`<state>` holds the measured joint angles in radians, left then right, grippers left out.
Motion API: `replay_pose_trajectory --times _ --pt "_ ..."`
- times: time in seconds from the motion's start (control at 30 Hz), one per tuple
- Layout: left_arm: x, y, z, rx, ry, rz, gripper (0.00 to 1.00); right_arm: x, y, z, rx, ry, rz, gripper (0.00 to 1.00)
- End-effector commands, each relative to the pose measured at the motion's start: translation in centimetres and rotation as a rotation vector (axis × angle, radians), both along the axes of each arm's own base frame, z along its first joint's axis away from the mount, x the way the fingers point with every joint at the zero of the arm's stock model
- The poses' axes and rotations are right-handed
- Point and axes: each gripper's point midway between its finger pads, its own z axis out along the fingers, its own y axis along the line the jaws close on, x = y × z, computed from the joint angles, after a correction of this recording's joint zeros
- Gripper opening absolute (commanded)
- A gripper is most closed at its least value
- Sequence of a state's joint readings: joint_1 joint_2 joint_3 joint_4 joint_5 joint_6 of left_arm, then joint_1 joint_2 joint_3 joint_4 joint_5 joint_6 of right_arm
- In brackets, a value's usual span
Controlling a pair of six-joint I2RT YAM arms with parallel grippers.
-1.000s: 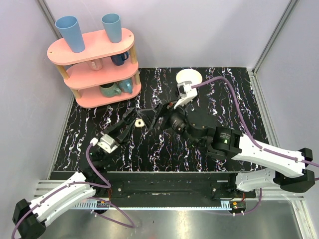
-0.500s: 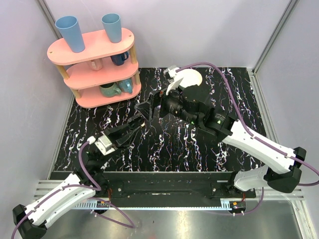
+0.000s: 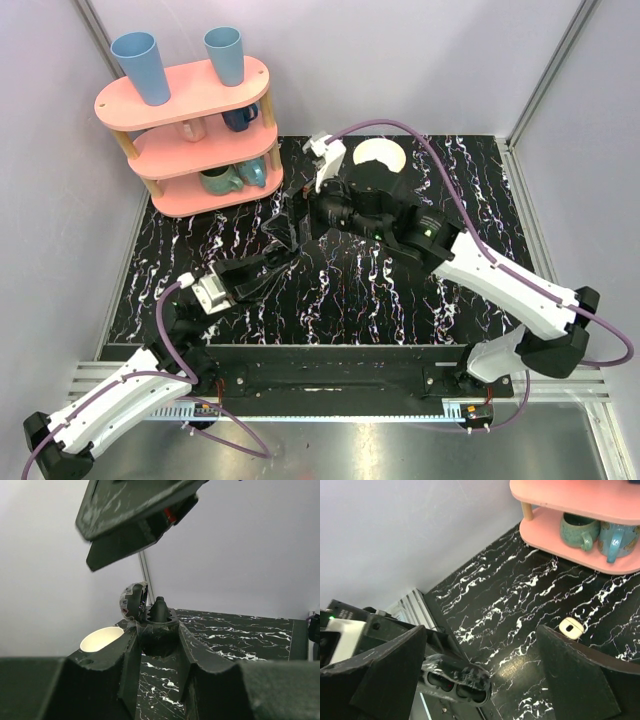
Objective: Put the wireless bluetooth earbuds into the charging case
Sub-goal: Close the charging case with the earbuds.
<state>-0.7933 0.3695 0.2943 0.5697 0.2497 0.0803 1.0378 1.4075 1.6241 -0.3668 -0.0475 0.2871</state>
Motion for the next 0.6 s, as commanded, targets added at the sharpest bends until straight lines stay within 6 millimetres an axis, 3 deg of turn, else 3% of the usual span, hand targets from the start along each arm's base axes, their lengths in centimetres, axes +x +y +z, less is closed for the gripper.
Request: replay_pose_trajectory --times 0.0,0.23,0.37,0.57 --pt "-1.6 0.4 3.3 -0.058 -0.066 -0.051 0.0 0.8 -0.2 -0.2 -0.047 -0.001 -0.029 0.98" --pt "-1.7 0.1 3.2 -0.043 -0.065 -0.061 0.0 2.8 -1.0 -1.1 -0.07 0.006 -0.159 0.98" --pt "-1.5 -0.1 2.9 -0.031 -0.064 -0.062 0.0 4.7 -2.8 -2.2 -0.163 -0.016 -0.283 0.98" --pt "-1.1 -0.2 2.9 -0.031 -0.062 -0.049 0.0 3.0 -1.2 -2.6 -0.146 0.012 -0.158 0.99"
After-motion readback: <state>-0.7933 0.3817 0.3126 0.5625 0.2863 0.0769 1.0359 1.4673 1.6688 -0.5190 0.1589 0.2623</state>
